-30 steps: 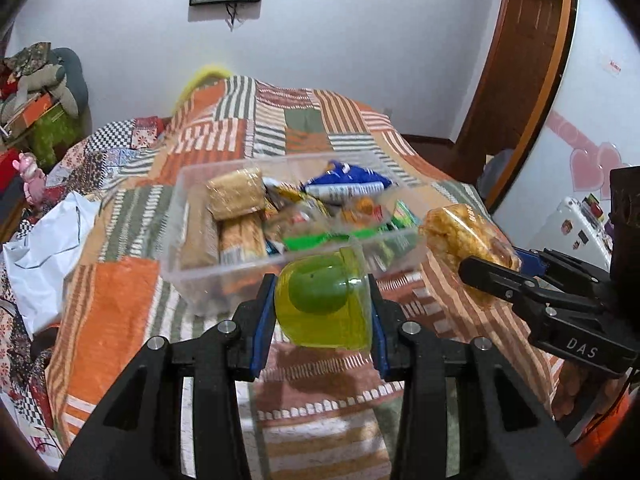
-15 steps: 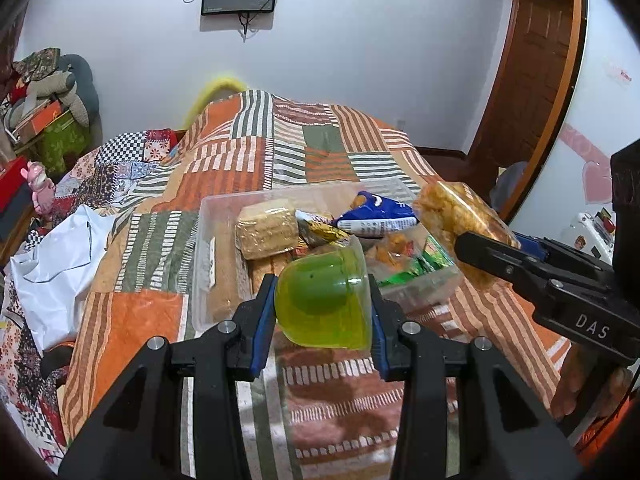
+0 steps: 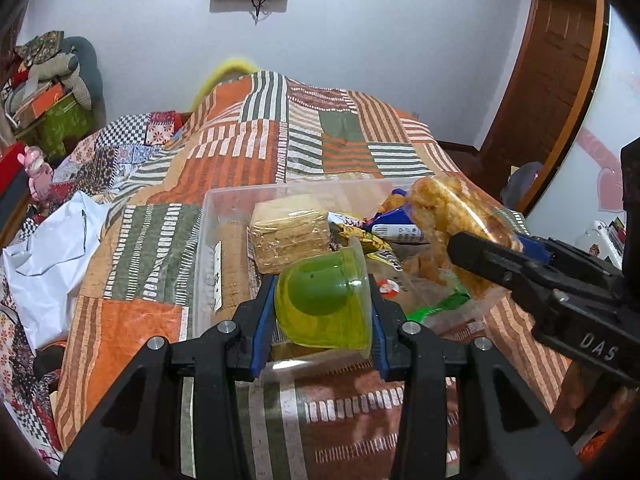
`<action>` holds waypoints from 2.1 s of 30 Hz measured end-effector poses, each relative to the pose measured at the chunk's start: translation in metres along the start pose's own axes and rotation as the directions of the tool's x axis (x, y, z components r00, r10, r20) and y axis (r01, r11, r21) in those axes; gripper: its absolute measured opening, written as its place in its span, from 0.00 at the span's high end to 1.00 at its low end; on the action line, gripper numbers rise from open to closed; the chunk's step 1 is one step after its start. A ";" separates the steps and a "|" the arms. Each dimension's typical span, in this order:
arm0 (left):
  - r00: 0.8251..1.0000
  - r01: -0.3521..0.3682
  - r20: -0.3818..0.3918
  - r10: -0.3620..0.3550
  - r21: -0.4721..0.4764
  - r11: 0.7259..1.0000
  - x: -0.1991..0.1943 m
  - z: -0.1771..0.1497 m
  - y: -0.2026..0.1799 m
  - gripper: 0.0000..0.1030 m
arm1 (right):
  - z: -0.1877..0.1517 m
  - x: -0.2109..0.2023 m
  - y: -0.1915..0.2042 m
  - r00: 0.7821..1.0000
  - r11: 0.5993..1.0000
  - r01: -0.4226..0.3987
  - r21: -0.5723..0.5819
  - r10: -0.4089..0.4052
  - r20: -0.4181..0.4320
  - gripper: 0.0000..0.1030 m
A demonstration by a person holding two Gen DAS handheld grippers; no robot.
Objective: Organize snacks
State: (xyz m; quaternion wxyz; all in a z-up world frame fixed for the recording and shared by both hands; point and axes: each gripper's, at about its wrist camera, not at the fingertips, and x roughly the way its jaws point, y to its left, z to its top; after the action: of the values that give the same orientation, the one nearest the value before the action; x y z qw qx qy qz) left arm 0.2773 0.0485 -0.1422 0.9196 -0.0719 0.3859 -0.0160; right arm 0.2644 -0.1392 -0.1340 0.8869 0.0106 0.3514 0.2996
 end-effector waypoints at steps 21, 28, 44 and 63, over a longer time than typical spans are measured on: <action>1.000 -0.026 -0.012 0.026 0.000 1.000 0.014 -0.006 0.000 0.51 | -0.002 0.012 -0.005 0.999 1.000 0.007 0.023 -0.006 -0.049 0.40; 1.000 0.018 0.006 -0.017 -0.016 1.000 -0.011 -0.006 -0.001 0.49 | 0.002 -0.019 -0.006 1.000 1.000 0.008 0.023 -0.008 0.000 0.38; 0.958 0.031 0.284 -0.038 0.029 0.999 -0.164 -0.005 -0.026 0.48 | 0.007 -0.148 0.035 0.965 0.998 -0.001 -0.062 0.017 0.260 0.34; 0.851 -0.069 0.524 0.038 0.041 0.997 -0.241 -0.056 -0.044 0.00 | -0.031 -0.190 0.044 0.908 0.998 0.027 -0.060 0.000 0.419 0.02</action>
State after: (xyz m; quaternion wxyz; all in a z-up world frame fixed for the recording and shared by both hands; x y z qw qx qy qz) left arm 0.0696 0.0182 -0.0040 0.9916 -0.0362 0.1227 0.0185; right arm 0.1129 -0.2116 -0.0296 0.9435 0.0434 0.1434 0.2955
